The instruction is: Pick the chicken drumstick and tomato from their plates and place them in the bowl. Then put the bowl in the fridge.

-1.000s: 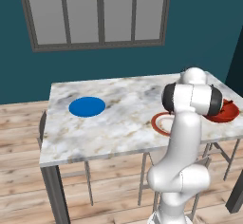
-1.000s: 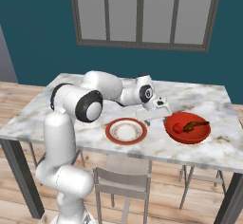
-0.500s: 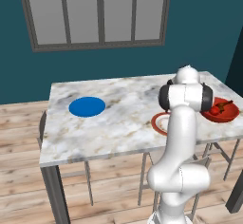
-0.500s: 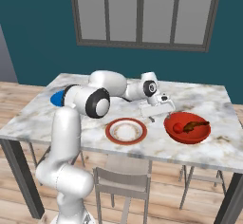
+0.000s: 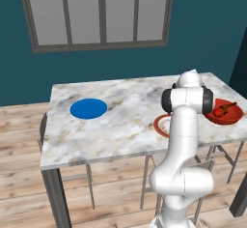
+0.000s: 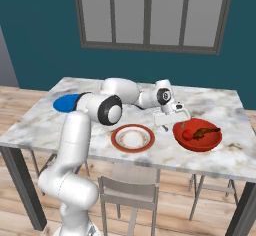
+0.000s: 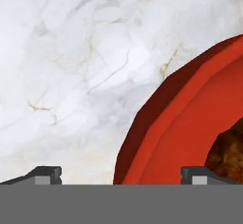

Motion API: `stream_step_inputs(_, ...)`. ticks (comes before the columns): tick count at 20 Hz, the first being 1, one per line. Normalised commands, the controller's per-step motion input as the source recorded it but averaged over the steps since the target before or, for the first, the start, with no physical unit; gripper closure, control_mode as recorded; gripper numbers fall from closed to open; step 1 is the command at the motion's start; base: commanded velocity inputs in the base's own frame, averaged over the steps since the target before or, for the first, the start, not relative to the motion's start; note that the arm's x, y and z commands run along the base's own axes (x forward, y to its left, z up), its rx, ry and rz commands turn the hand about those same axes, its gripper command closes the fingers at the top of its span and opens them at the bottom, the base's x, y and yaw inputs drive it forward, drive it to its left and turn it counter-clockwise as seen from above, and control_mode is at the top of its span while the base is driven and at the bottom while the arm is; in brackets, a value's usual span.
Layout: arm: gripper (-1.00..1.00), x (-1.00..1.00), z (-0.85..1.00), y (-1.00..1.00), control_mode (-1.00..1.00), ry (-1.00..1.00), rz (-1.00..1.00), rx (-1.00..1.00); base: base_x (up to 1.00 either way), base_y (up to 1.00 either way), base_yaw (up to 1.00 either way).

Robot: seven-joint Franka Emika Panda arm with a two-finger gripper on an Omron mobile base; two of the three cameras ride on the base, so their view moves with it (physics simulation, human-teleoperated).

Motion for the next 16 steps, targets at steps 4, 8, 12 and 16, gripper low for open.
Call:
stream_step_inputs(4, -1.0, 0.04, -0.25, -0.17, -1.0, -0.04, 0.0, 0.0, 0.0, 0.0, 0.0)
stream_step_inputs(8, -1.0, 0.0, -0.12, -0.15, -1.0, -0.07, 0.0, 0.0, 0.0, 0.0, 0.0)
stream_step_inputs(12, -1.0, -0.01, -0.07, -0.18, -1.0, -0.1, 0.0, 0.0, 0.0, 0.0, 0.0)
stream_step_inputs(16, -1.0, -0.15, -0.1, -0.18, -1.0, -0.12, -0.01, 0.0, 0.0, 0.0, 0.0)
